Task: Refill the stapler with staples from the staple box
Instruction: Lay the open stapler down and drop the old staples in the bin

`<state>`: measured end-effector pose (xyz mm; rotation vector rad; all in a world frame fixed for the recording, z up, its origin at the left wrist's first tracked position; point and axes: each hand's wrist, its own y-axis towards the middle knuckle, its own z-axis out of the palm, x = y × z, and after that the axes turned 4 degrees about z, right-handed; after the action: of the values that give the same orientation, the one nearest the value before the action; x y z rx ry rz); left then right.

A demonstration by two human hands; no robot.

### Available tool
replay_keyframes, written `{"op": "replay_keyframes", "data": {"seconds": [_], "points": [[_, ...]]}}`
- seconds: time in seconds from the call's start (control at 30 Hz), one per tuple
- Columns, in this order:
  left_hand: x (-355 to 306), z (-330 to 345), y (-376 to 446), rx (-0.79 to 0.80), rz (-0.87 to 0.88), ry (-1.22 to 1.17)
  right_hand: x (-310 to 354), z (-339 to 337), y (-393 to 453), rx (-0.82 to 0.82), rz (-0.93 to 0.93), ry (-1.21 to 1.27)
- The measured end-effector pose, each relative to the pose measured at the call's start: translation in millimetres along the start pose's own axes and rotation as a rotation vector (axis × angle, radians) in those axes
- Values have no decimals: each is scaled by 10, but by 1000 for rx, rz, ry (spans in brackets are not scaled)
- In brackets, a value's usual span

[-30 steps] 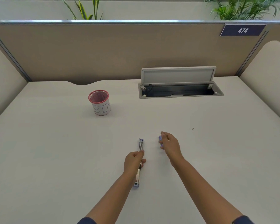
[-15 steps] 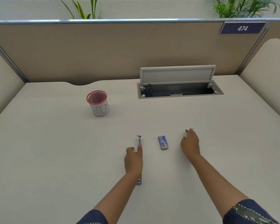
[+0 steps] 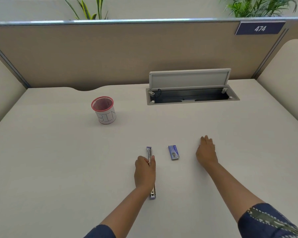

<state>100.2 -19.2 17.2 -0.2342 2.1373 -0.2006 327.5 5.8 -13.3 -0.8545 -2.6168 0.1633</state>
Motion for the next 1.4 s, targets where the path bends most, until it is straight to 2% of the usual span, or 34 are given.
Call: {"op": "replay_keyframes", "data": {"seconds": [0.27,0.47,0.63,0.87,1.1,1.4], "points": [[-46,-42,-4,1,36,33,41,46,-149,-124,-99,26],[-93,-35,-51,10,66,199,54,-19,-214,-158,-146,-63],[-145,7,-26,-6,15,193,43,-42,-251,-159,-177,-43],[-179,-5,-53,-3,96,296,40,-71,-304,-156,-169,62],[-147,-38,-69,44,220,465,109,-87,-379,-162,-117,274],[97,-239,-8,9,249,350,685,-222,-481,-137,-121,595]]}}
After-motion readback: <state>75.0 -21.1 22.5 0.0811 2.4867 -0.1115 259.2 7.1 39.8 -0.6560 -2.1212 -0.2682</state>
